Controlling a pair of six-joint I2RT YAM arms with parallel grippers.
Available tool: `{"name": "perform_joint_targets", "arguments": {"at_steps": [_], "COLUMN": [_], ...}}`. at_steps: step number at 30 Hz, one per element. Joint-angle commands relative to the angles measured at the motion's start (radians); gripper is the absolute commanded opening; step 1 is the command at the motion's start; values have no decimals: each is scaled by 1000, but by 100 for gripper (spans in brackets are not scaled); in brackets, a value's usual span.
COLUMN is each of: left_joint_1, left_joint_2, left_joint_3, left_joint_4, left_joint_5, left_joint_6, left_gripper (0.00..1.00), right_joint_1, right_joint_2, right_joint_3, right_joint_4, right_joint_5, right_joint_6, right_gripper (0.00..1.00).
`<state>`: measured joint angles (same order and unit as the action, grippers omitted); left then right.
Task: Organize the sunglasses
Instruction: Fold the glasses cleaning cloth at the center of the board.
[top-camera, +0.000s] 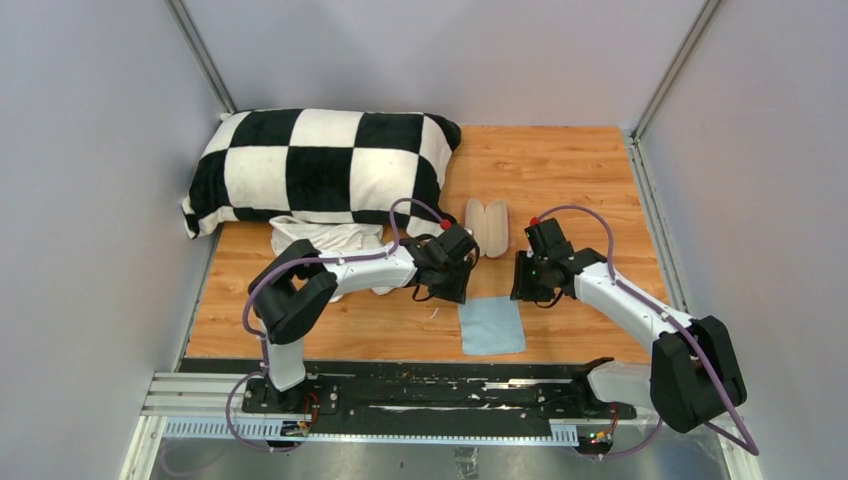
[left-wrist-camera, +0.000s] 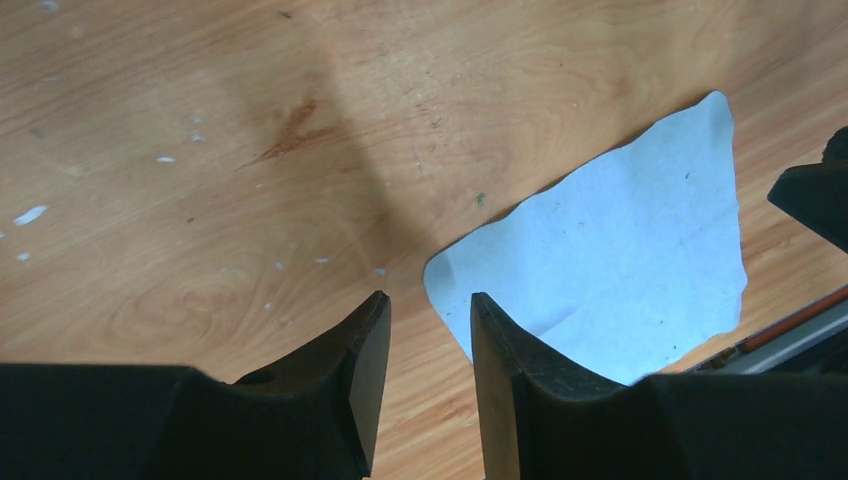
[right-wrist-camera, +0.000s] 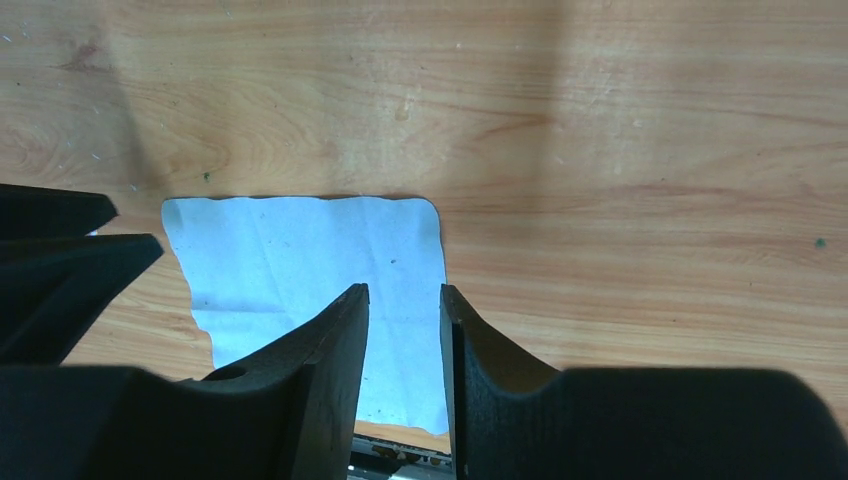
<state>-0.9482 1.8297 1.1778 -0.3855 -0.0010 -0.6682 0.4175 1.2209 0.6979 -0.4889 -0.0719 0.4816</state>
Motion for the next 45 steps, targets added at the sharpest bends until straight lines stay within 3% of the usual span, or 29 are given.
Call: {"name": "perform_joint_targets", "arguments": {"at_steps": [1,4,11,18,24,32,45], "left_joint_1": [-3,-3,-6,-6,3,27,51], "left_joint_2": [52,75,89,86,58,70,114], "left_joint_3": [-1,3,-13,2,20,44,94], "left_joint_4": [66,66,28,1,-33,-58,-59], "left_joint_5": [52,72,40,3,-58,-18,41], "left_joint_6": [-25,-32,-48,-38,26,168,260], "left_gripper": [38,31,29,0,0,0,0], "right_joint_1": [-30,-39,-61,-71,-71,-68,-65], "right_joint_2": [0,2,-9,-12,-7,61,193], "right_joint_3": [15,10,2,-4,-12,-11,30], "right_joint_4": [1,1,6,8,23,75,177], "right_joint_5": [-21,-18,-22,-46,-111,-168,-123], "right_joint_6": [-26,-27,-26,-37,-65,-86,-85], "right_gripper": [38,39,39,39,39,38,34]}}
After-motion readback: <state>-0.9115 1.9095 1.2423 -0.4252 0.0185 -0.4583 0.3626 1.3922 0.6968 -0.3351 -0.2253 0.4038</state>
